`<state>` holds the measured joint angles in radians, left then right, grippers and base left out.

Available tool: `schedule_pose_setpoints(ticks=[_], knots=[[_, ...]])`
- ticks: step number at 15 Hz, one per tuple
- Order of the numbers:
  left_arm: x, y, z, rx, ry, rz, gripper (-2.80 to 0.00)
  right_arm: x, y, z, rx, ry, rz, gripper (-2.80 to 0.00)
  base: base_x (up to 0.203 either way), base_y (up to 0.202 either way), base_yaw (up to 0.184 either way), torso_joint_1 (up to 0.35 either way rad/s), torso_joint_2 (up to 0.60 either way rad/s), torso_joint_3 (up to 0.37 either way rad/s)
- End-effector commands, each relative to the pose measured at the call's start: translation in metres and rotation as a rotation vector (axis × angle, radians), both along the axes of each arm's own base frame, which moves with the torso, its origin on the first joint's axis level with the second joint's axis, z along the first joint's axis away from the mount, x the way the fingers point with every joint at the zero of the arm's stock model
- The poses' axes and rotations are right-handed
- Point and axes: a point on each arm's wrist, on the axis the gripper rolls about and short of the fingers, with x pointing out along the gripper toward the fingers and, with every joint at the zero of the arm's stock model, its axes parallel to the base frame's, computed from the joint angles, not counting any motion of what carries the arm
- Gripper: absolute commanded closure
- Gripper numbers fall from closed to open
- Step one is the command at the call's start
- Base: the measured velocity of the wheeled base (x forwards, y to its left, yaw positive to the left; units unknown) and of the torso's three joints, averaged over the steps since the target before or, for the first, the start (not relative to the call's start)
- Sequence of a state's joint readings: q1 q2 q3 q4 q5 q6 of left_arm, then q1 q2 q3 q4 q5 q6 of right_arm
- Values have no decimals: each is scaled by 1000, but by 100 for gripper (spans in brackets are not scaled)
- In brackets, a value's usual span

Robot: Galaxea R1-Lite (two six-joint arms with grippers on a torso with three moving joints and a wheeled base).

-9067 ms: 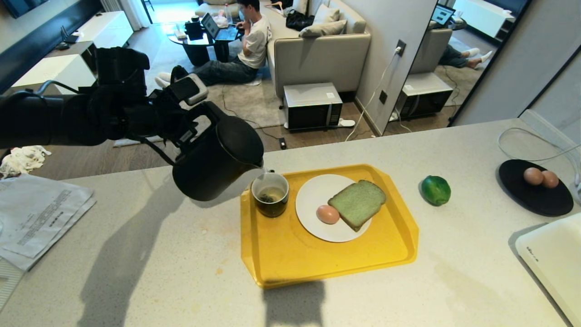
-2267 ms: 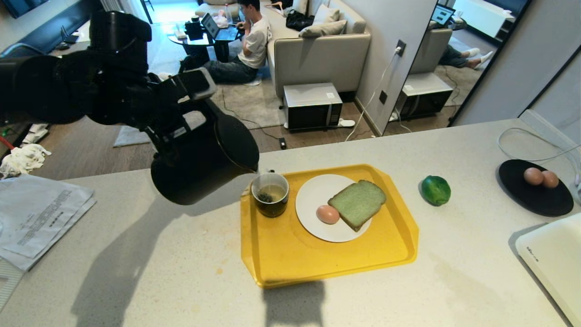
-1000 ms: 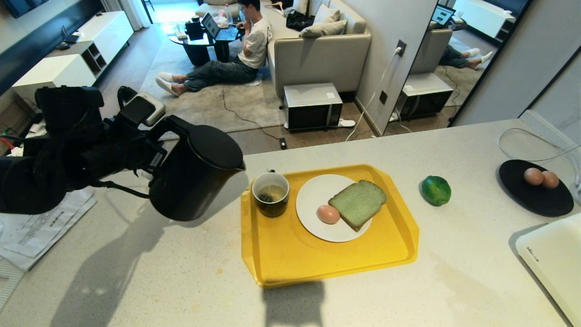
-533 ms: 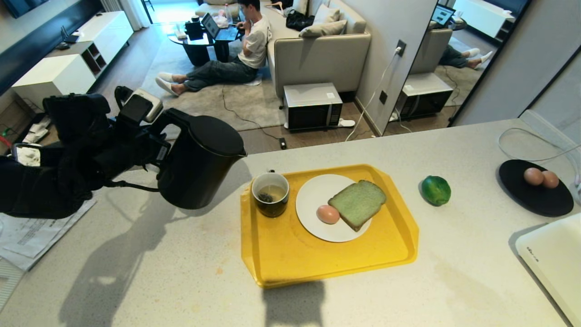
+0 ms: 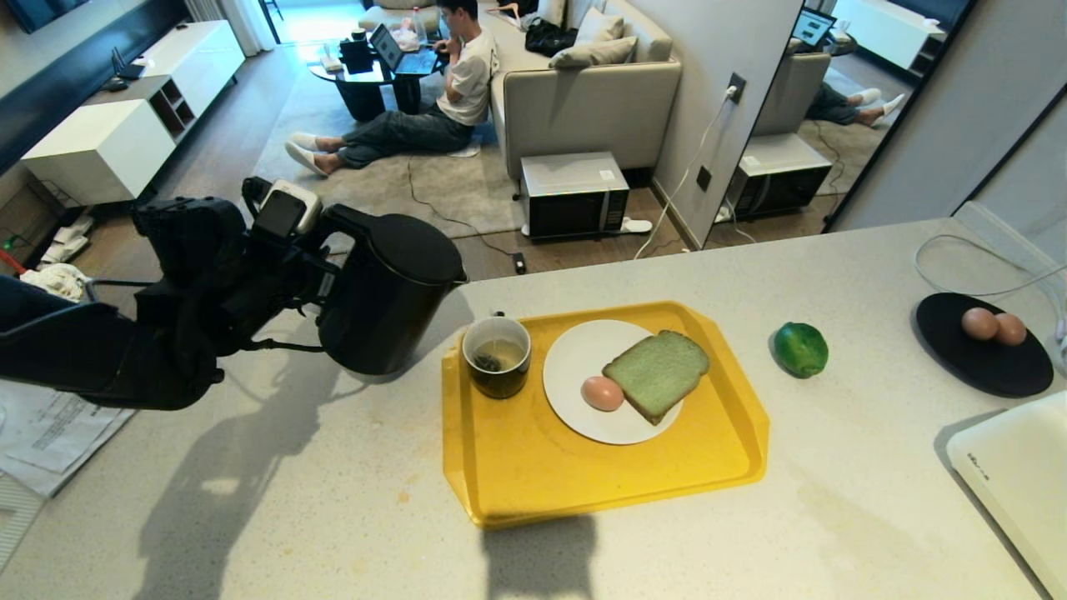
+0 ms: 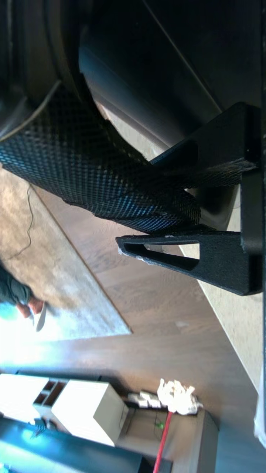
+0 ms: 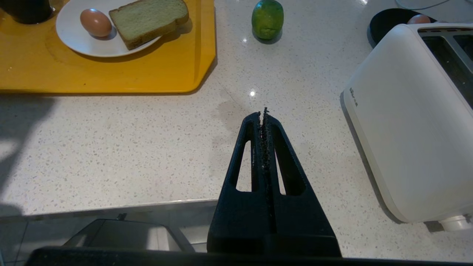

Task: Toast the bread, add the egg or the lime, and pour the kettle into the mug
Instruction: Put the kettle back

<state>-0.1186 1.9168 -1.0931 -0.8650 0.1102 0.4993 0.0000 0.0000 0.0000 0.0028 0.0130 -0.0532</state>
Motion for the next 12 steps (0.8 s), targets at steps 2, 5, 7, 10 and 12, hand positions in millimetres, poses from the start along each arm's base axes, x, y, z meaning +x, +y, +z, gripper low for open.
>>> schedule_pose_setpoints(ticks=[2, 5, 7, 10, 12], knots=[[8, -10, -3, -2, -7, -22, 0, 0, 0, 0, 0, 3, 1, 0, 0, 0, 0, 0, 0, 0], [14, -17, -2, -4, -20, -37, 0, 0, 0, 0, 0, 3, 1, 0, 0, 0, 0, 0, 0, 0], [14, -21, -4, -8, -14, -47, 0, 0, 0, 0, 0, 3, 1, 0, 0, 0, 0, 0, 0, 0], [15, -25, -6, -15, -9, -55, 0, 0, 0, 0, 0, 3, 1, 0, 0, 0, 0, 0, 0, 0], [14, -25, -7, -14, -5, -53, 0, 0, 0, 0, 0, 3, 1, 0, 0, 0, 0, 0, 0, 0]])
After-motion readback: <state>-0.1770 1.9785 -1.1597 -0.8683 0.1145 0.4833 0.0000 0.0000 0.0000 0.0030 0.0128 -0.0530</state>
